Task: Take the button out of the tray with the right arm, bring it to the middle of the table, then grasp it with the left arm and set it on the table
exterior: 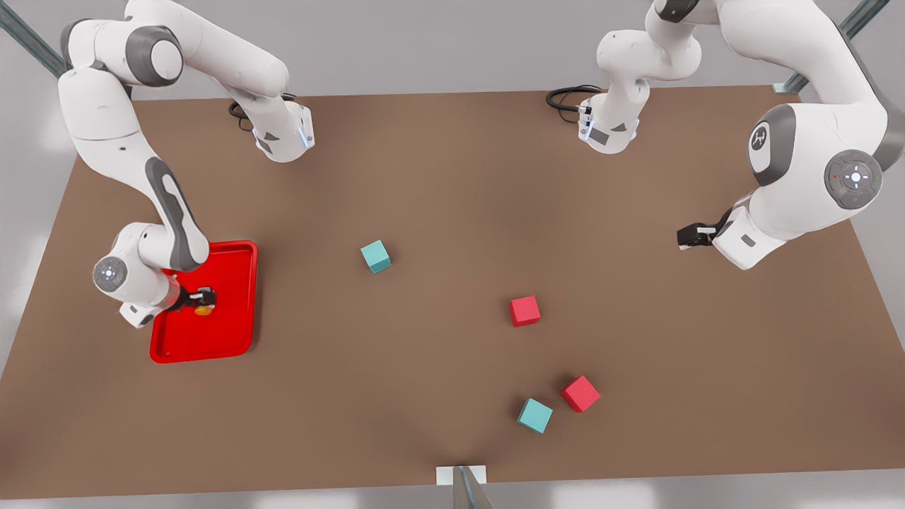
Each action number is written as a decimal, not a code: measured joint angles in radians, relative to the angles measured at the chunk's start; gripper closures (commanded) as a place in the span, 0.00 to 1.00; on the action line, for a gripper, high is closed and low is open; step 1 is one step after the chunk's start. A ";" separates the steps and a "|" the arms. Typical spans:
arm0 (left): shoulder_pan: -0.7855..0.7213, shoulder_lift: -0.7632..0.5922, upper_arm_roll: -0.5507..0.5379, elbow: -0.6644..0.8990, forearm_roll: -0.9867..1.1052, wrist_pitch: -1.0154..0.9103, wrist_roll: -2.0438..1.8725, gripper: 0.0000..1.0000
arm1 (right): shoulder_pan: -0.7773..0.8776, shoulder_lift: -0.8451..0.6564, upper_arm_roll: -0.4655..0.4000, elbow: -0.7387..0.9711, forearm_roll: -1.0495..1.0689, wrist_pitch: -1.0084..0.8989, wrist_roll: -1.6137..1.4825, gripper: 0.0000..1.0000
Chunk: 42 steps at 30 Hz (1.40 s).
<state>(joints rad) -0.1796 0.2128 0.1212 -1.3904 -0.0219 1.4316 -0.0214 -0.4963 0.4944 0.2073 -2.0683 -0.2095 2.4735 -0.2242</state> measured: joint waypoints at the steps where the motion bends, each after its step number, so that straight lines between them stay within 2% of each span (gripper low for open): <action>1: 0.000 0.000 0.000 0.000 0.000 -0.002 0.000 0.00 | -0.004 -0.013 0.001 -0.016 0.000 0.003 -0.005 0.00; 6: 0.000 0.000 0.000 0.000 0.000 -0.007 0.000 0.00 | -0.021 -0.049 0.003 -0.104 0.001 0.036 -0.022 0.00; 15: 0.000 0.000 0.001 0.000 0.000 -0.013 0.000 0.00 | -0.033 -0.045 0.002 -0.132 0.002 0.104 -0.030 0.01; 16: 0.000 0.000 0.001 0.000 0.000 -0.014 0.000 0.00 | -0.032 -0.044 0.002 -0.136 0.002 0.107 -0.030 0.08; 19: 0.000 0.000 0.001 0.000 0.000 -0.015 0.000 0.00 | -0.031 -0.044 0.002 -0.144 0.002 0.115 -0.030 0.13; 23: 0.000 0.000 0.001 0.000 0.000 -0.016 0.000 0.00 | -0.024 -0.044 0.001 -0.147 0.002 0.120 -0.029 0.34; 24: 0.000 0.001 0.000 0.000 0.000 -0.016 0.000 0.00 | -0.023 -0.044 0.001 -0.148 0.002 0.121 -0.028 0.34; 25: 0.000 0.000 0.001 0.000 0.000 -0.016 0.000 0.00 | -0.023 -0.044 0.001 -0.148 0.003 0.121 -0.029 0.52; 26: 0.000 0.001 0.000 0.000 0.000 -0.016 0.000 0.00 | -0.022 -0.044 0.001 -0.148 0.005 0.121 -0.031 0.58; 27: 0.000 0.001 0.000 0.000 0.000 -0.016 0.000 0.00 | -0.021 -0.044 0.001 -0.149 0.007 0.121 -0.033 0.61; 32: 0.000 0.000 0.000 0.000 0.000 -0.017 0.000 0.00 | -0.016 -0.047 0.005 -0.146 0.014 0.113 -0.049 0.61; 36: 0.000 0.000 0.001 0.000 0.000 -0.017 0.000 0.00 | -0.024 -0.133 0.087 -0.133 0.016 0.064 -0.058 0.61; 42: 0.000 0.001 0.000 0.000 0.000 -0.017 0.000 0.00 | 0.008 -0.184 0.314 0.075 0.018 -0.159 -0.042 0.61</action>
<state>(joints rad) -0.1795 0.2134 0.1212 -1.3902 -0.0220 1.4148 -0.0215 -0.4880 0.3100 0.5213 -1.9931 -0.1916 2.3141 -0.2666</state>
